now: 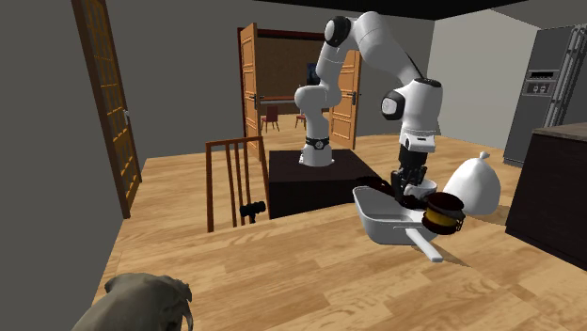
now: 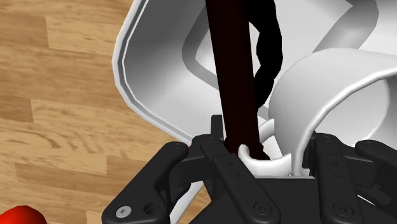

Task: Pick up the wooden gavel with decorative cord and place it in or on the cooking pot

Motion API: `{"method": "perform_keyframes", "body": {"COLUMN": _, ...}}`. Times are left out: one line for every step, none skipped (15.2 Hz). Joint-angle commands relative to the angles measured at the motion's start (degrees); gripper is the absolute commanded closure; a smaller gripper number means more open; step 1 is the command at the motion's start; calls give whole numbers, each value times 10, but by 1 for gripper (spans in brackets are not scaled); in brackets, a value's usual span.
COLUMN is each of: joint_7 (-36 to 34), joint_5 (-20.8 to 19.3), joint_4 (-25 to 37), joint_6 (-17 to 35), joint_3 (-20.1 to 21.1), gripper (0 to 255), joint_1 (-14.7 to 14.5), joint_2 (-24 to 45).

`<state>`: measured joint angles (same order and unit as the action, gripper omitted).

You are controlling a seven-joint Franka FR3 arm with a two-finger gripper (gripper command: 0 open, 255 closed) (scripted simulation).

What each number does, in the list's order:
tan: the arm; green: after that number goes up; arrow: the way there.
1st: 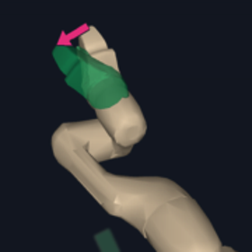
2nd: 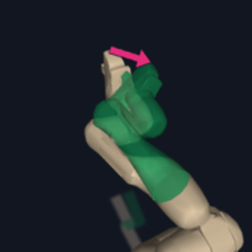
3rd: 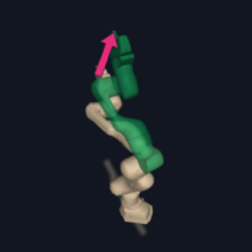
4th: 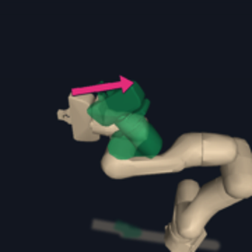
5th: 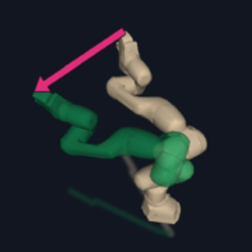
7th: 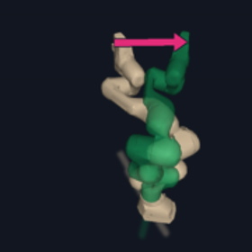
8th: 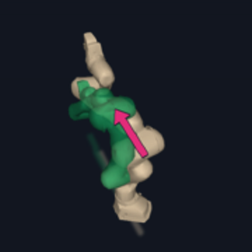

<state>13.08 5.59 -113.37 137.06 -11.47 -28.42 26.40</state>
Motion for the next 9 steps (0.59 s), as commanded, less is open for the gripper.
{"method": "perform_keyframes", "body": {"joint_7": 0, "joint_5": 0, "joint_4": 1, "joint_6": 0, "joint_3": 1, "gripper": 255, "joint_1": 0, "joint_2": 1}}
{"method": "perform_keyframes", "body": {"joint_7": 0, "joint_5": 0, "joint_4": 1, "joint_6": 0, "joint_3": 1, "gripper": 255, "joint_1": 0, "joint_2": 1}}
{"method": "perform_keyframes", "body": {"joint_7": 0, "joint_5": 0, "joint_4": 1, "joint_6": 0, "joint_3": 0, "gripper": 255, "joint_1": 0, "joint_2": 1}}
{"method": "perform_keyframes", "body": {"joint_7": 0, "joint_5": 0, "joint_4": 1, "joint_6": 0, "joint_3": 0, "gripper": 0, "joint_1": 0, "joint_2": 1}}
{"method": "perform_keyframes", "body": {"joint_7": 0, "joint_5": 0, "joint_4": 1, "joint_6": 0, "joint_3": 1, "gripper": 0, "joint_1": 0, "joint_2": 1}}
{"method": "perform_keyframes", "body": {"joint_7": 0, "joint_5": 0, "joint_4": 1, "joint_6": 0, "joint_3": 1, "gripper": 0, "joint_1": 0, "joint_2": 1}}
{"method": "perform_keyframes", "body": {"joint_7": 0, "joint_5": 0, "joint_4": 1, "joint_6": 0, "joint_3": 1, "gripper": 0, "joint_1": 0, "joint_2": 1}}
{"method": "perform_keyframes", "body": {"joint_7": 0, "joint_5": 0, "joint_4": 1, "joint_6": 0, "joint_3": 1, "gripper": 0, "joint_1": 0, "joint_2": 1}}
{"method": "perform_keyframes", "body": {"joint_7": 0, "joint_5": 0, "joint_4": 1, "joint_6": 0, "joint_3": 0, "gripper": 0, "joint_1": 0, "joint_2": 1}}
